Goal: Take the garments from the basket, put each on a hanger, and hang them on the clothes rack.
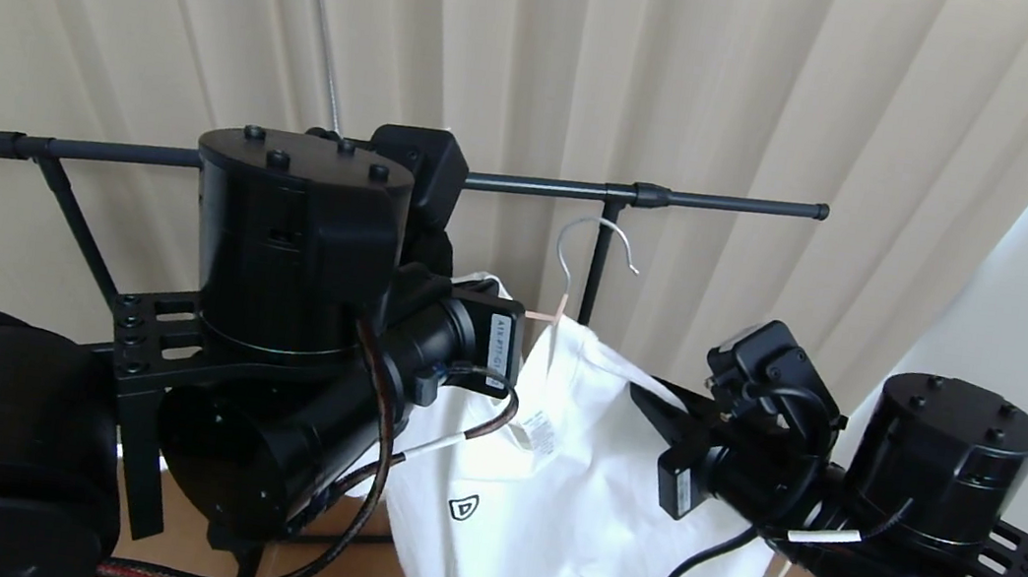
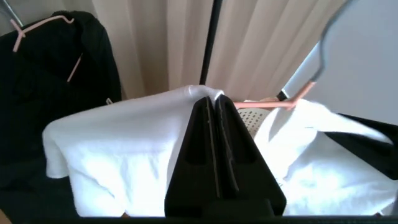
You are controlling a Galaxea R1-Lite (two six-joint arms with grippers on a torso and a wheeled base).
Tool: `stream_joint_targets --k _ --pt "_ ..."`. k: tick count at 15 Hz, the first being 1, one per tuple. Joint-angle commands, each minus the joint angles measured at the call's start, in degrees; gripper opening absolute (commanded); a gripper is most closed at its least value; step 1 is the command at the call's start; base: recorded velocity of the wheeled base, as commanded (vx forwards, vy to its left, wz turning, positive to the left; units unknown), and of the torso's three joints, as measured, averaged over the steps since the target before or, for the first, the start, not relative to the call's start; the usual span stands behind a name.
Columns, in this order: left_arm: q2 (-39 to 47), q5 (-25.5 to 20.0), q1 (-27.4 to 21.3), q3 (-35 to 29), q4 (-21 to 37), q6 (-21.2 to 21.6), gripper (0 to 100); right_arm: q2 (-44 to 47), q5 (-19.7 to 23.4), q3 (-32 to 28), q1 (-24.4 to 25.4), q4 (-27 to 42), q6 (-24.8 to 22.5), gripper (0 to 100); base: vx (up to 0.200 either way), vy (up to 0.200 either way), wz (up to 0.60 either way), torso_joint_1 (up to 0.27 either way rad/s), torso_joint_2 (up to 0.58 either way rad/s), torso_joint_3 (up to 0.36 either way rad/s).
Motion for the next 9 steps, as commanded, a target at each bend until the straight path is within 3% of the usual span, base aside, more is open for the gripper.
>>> stream_joint_targets --k 1,9 --pt "-0.09 0.03 -0.51 -0.45 -0.05 -0.01 0 3.62 -0.06 0.15 0.12 -0.95 0.01 0 0.0 0.0 0.0 0.0 0.0 0.0" --pt "-0.27 0.03 -2.18 -0.8 -0.14 -0.1 0 5.55 -0.06 -1.96 1.0 -4.46 5.81 0 0.0 0.0 0.0 0.0 0.0 0.0"
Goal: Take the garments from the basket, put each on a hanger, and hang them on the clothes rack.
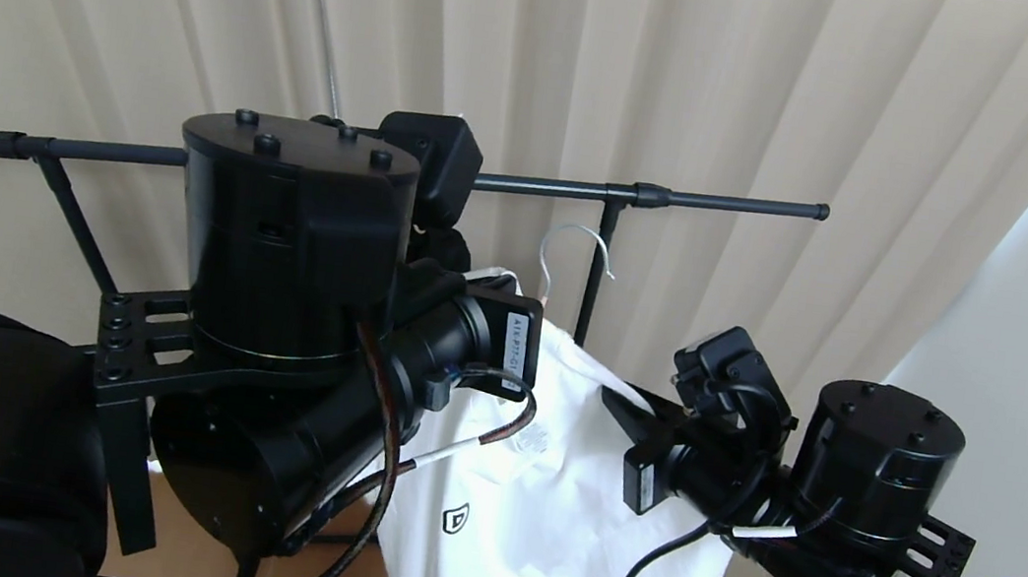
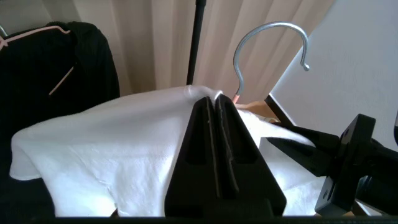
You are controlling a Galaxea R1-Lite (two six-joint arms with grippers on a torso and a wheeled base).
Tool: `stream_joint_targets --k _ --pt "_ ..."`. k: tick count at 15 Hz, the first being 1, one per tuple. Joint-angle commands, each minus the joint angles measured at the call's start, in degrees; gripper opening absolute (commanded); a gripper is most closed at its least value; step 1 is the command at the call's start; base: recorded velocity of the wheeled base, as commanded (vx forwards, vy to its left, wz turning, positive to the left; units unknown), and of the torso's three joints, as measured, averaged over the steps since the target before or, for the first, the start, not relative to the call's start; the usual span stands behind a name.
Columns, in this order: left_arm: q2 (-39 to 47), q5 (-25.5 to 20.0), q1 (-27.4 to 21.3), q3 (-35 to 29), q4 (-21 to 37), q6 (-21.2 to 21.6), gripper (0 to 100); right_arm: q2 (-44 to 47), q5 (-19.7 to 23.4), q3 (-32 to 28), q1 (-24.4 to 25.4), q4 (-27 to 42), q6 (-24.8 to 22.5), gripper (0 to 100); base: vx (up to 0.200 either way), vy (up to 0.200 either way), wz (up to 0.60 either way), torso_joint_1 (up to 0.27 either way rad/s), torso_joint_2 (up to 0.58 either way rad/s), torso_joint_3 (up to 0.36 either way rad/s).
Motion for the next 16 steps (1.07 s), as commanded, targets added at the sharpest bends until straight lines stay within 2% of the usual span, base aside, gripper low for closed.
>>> stream_joint_targets --k 1,8,16 --pt "0.18 0.05 -0.41 -0.05 -0.01 -0.02 0 -0.49 0.0 -0.94 0.01 0.07 1.54 0 0.0 0.0 0.0 0.0 0.0 0.0" --pt "0.36 0.05 -0.41 0.12 -0.01 -0.02 0 -4.09 0.0 -2.52 -0.08 0.07 4.27 0 0.0 0.0 0.0 0.0 0.0 0.0" --pt "1.06 0.14 -0.41 -0.14 -0.1 -0.02 0 -6.03 0.53 -1.73 0.01 -1.25 6.2 0 0.0 0.0 0.0 0.0 0.0 0.0"
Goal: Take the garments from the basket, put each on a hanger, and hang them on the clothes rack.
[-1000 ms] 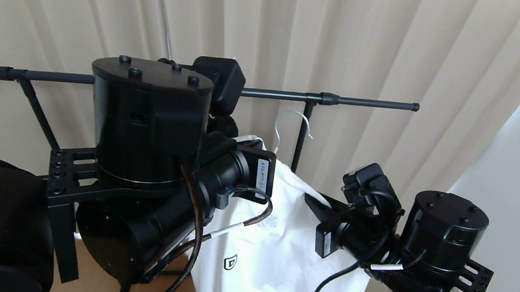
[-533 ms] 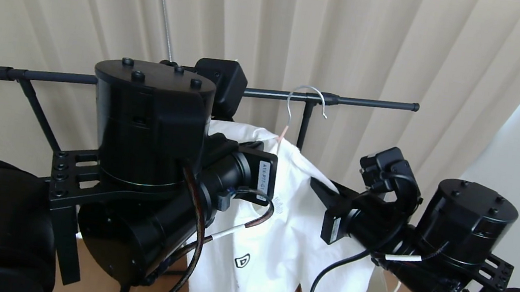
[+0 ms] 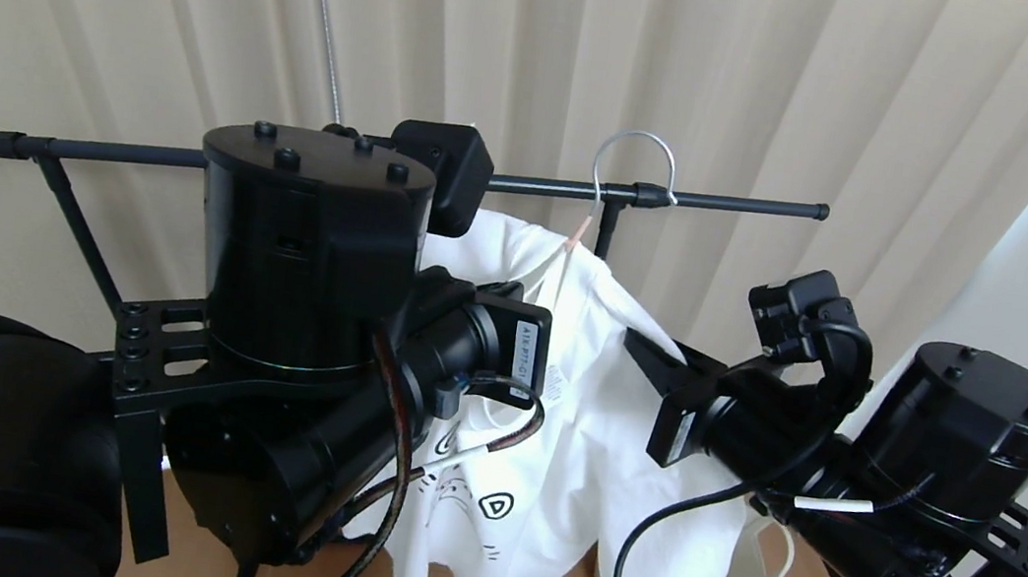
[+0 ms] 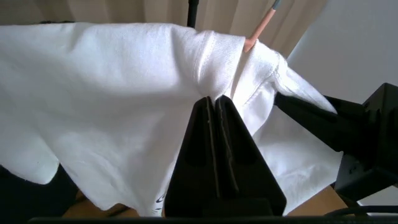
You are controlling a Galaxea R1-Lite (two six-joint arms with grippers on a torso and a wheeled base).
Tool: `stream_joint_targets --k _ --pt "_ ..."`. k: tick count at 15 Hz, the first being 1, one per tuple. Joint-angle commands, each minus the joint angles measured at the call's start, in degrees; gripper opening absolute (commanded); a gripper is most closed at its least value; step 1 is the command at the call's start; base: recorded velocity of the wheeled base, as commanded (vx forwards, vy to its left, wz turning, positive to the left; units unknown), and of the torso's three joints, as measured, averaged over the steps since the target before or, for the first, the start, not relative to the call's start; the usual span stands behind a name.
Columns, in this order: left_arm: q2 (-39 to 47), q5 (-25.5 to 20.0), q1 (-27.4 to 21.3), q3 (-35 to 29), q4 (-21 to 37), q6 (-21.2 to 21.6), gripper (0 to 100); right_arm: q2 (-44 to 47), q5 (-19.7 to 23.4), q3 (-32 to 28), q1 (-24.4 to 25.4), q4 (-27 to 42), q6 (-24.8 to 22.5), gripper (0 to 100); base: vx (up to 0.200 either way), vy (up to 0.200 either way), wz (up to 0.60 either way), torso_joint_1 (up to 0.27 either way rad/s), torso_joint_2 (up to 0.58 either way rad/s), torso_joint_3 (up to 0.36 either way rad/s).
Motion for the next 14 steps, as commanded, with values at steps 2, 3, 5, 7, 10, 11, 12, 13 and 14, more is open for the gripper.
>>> stream_joint_targets --k 2,3,5,7,10,11,12,13,14 --pt "0.61 0.21 0.0 0.06 -0.09 0.03 100 -0.55 0.09 0.35 0.03 -0.45 -0.03 0 0.0 0.0 0.0 0.0 0.0 0.0" --pt "0.61 0.21 0.0 0.14 -0.18 0.03 100 -0.82 0.09 0.7 0.03 -0.45 0.06 0 0.0 0.0 0.0 0.0 0.0 0.0" --pt "0.26 0.21 -0.08 0.23 -0.27 0.03 100 -1.08 0.36 1.05 0.03 -0.45 0.06 0 0.0 0.0 0.0 0.0 0.0 0.0" --pt "-1.68 0.21 -0.08 1.81 -0.27 0.21 100 -1.17 0.45 1.05 -0.14 -0.45 0.15 0 0.0 0.0 0.0 0.0 0.0 0.0" --pt "-5.46 0.12 0.27 4.1 -0.27 0.3 100 -1.78 3.43 1.49 -2.6 -0.45 0.15 0 0.0 0.0 0.0 0.0 0.0 0.0" --pt "-7.57 0.12 0.36 5.68 -0.27 0.47 100 -2.57 5.02 2.02 -4.1 -0.45 0.15 0 0.0 0.0 0.0 0.0 0.0 0.0" --pt "-9.15 -0.15 0.79 7.17 -0.27 1.18 100 -3.28 6.86 2.37 -5.5 -0.45 0.06 0 0.0 0.0 0.0 0.0 0.0 0.0" --pt "-10.38 -0.5 2.02 8.67 -0.36 1.79 100 -3.63 8.71 2.37 -7.0 -0.45 -0.03 0 0.0 0.0 0.0 0.0 0.0 0.0" --pt "-11.7 -0.59 2.55 9.46 -0.36 2.23 100 -3.8 10.03 2.46 -8.67 -0.45 -0.03 0 0.0 0.0 0.0 0.0 0.0 0.0"
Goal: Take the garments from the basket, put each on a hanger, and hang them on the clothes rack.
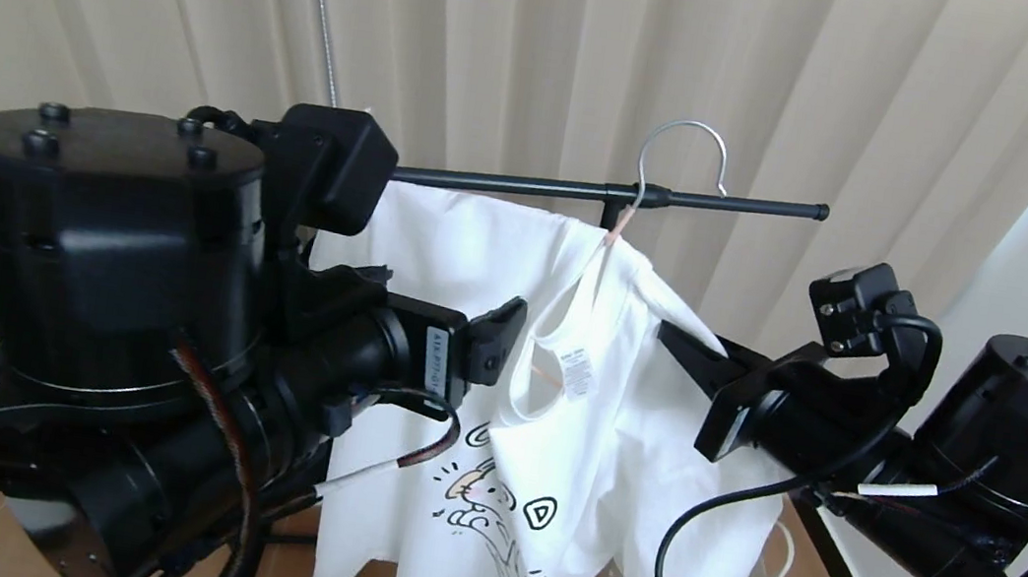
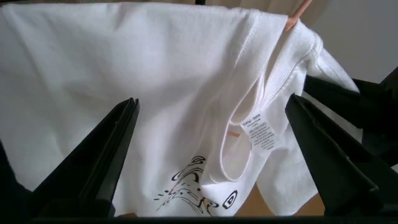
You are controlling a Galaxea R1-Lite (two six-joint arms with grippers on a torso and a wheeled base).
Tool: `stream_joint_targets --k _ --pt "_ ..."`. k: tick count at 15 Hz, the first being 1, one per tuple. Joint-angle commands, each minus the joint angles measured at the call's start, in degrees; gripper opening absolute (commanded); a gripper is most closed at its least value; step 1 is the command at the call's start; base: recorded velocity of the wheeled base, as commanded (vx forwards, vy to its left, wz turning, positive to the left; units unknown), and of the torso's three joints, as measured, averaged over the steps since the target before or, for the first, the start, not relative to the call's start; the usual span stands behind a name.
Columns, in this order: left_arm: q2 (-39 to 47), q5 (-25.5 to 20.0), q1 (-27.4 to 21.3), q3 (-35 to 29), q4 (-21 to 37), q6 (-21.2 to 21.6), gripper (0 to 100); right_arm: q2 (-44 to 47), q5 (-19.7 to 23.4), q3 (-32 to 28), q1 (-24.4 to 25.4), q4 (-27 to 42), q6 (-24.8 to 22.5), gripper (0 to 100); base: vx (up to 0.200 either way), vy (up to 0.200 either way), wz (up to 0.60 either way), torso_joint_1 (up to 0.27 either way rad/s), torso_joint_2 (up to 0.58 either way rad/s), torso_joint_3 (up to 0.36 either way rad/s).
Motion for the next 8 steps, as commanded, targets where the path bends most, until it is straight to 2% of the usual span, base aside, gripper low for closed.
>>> stream_joint_targets --k 1,3,4,5,6,8 --pt "-3.91 -0.12 1.19 1.86 -0.05 0.41 100 -0.97 1.29 0.3 -2.8 0.02 -0.03 0 0.0 0.0 0.0 0.0 0.0 0.0" --pt "-5.32 -1.18 4.7 3.53 -0.05 2.17 100 -1.93 4.81 1.01 -4.91 0.02 -0.12 0 0.0 0.0 0.0 0.0 0.0 0.0" --pt "-6.55 -7.33 9.1 5.82 -0.23 2.69 100 -3.16 9.38 2.33 -7.2 0.02 -0.29 0 0.0 0.0 0.0 0.0 0.0 0.0" --pt "-7.52 -11.9 11.56 7.14 -0.23 2.69 100 -3.16 11.84 2.5 -8.52 0.11 -0.29 0 0.0 0.0 0.0 0.0 0.0 0.0" --pt "-7.87 -14.01 12.87 7.93 -0.23 2.69 100 -2.99 12.63 2.5 -9.22 0.11 -0.29 0 0.0 0.0 0.0 0.0 0.0 0.0" --pt "-8.75 -19.37 18.5 9.95 -1.19 2.69 100 -3.08 15.44 2.68 -11.59 0.02 -0.2 0 0.0 0.0 0.0 0.0 0.0 0.0"
